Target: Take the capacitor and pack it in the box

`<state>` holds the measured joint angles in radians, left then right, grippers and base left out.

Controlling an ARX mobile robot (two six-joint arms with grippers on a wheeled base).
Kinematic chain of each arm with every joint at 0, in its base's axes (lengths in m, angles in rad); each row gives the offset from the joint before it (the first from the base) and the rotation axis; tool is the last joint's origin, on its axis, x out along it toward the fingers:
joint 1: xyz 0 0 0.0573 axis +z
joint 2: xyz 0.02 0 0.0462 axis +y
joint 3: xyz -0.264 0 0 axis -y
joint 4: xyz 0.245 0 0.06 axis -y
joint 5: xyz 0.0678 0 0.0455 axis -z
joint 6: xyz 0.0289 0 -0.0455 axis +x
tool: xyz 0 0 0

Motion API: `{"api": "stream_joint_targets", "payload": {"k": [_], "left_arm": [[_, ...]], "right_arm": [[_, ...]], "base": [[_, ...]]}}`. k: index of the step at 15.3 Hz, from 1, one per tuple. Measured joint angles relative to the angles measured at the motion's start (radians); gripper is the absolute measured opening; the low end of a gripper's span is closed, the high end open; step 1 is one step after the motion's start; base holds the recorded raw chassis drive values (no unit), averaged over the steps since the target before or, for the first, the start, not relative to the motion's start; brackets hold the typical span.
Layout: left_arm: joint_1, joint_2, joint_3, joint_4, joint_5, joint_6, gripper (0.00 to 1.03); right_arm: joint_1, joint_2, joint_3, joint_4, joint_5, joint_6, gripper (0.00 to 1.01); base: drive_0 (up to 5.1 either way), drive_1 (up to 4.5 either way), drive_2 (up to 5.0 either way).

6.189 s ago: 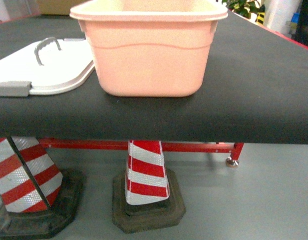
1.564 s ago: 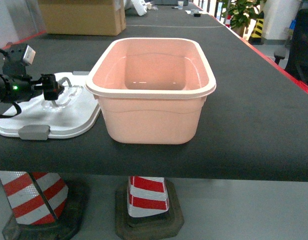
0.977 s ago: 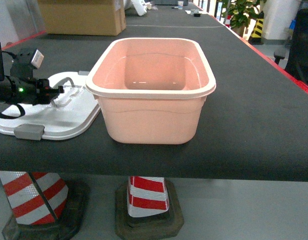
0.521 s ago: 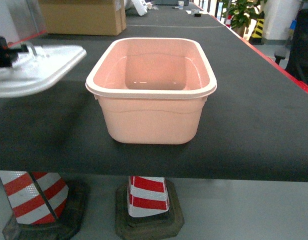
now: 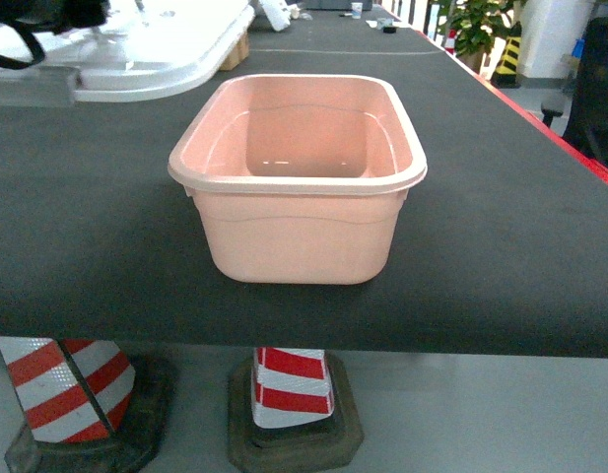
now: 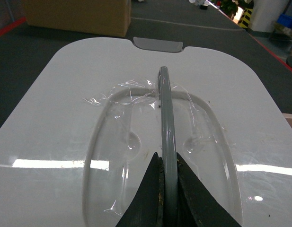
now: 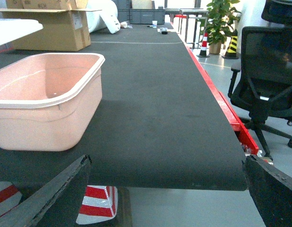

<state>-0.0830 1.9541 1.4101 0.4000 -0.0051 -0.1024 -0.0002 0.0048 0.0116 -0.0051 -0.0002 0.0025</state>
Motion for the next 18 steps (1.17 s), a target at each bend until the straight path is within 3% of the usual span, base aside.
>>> {"api": "stream_joint_targets", "payload": {"k": [5, 9, 13, 18], "left_arm": [[-0.243, 0.005, -0.001, -0.012, -0.211, -0.022, 0.02], [-0.369, 0.053, 0.046, -0.018, -0.357, -0.040, 0.02], [-0.437, 0.144, 0.093, -0.025, -0.465, -0.074, 0.02], [-0.451, 0.187, 0.134, -0.030, -0.494, -0.082, 0.02]], "right_arm": [[0.000, 0.000, 0.000, 0.000, 0.000, 0.000, 0.98], [0.000, 0.000, 0.000, 0.000, 0.000, 0.000, 0.98], [0.000, 0.000, 0.000, 0.000, 0.000, 0.000, 0.98], [0.000, 0.000, 0.000, 0.000, 0.000, 0.000, 0.98]], "base": [[0.0, 0.00, 0.0], [0.0, 0.00, 0.0], [0.0, 0.00, 0.0], [0.0, 0.00, 0.0]]}}
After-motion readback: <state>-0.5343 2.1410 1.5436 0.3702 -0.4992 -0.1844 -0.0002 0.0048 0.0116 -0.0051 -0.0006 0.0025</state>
